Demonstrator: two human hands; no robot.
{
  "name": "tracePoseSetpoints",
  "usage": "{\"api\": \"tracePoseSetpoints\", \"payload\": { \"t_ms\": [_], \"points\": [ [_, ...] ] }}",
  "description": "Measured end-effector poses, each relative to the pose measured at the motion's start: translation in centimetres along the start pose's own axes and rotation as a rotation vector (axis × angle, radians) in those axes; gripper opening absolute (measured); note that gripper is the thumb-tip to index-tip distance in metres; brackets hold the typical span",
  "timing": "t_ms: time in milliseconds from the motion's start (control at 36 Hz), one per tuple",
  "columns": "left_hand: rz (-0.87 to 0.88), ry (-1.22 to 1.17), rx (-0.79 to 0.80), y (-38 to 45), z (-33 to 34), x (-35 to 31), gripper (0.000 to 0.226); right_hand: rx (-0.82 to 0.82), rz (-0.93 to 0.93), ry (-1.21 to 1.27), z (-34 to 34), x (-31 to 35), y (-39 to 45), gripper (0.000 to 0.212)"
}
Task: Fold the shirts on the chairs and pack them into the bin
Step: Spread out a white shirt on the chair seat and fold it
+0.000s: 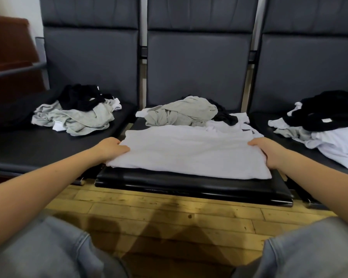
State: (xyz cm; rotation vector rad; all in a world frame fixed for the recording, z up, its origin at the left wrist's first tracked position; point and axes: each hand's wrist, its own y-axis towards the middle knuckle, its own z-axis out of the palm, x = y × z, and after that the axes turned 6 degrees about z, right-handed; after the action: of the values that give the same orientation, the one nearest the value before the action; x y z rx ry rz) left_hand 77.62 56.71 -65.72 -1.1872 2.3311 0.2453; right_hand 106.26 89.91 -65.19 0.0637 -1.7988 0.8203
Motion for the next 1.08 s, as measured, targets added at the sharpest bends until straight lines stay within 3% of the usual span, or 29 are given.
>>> {"api": "tracePoseSetpoints", "payload": {
  "t_ms": [111,194,250,333,389,500,639,778,861,944,1083],
  "points": [
    [-0.050,0.080,0.095,-0.2,-0.3,-0.2,0.032,-0.076,-0.018,0.011,0.6,0.1,0.5,0.043],
    [-0.066,0.045,0.122,0.2,-0.3,-0.2,0.026,-0.065,0.057,0.029,0.7,0.1,0.7,0.035],
    [-0.016,0.055,0.070,0.5,-0.4,-0.3,0.024,-0.063,0.107,0.077,0.4,0.4,1.4,0.031],
    [0.107,0.102,-0.076,1.5,0.0,-0.7,0.047,-0.038,0.108,0.134,0.3,1.1,2.1,0.046],
    [0.139,0.091,-0.136,2.1,0.6,-1.5,0.055,-0.029,0.064,0.145,1.1,2.1,1.1,0.039],
    [0.218,0.048,-0.136,3.1,2.1,-3.5,0.044,0.010,-0.013,0.154,3.9,4.3,-1.1,0.017],
    [0.304,0.040,-0.148,4.2,3.5,-4.9,0.025,0.206,-0.041,0.133,8.9,6.3,-2.9,0.009],
    [0.284,0.036,-0.197,4.8,3.8,-5.8,0.028,0.533,-0.052,0.009,14.1,6.0,-4.0,0.007],
    [0.268,0.099,-0.140,5.0,4.7,-5.8,0.035,0.630,0.026,-0.074,15.8,4.9,-4.1,0.024],
    [0.300,0.184,-0.151,5.0,5.8,-6.0,0.046,0.550,-0.060,-0.201,15.6,4.4,-3.4,0.028],
    [0.310,0.137,-0.157,4.9,6.8,-7.4,0.050,0.159,-0.447,-0.396,13.0,3.5,-1.0,0.013]
  ]
}}
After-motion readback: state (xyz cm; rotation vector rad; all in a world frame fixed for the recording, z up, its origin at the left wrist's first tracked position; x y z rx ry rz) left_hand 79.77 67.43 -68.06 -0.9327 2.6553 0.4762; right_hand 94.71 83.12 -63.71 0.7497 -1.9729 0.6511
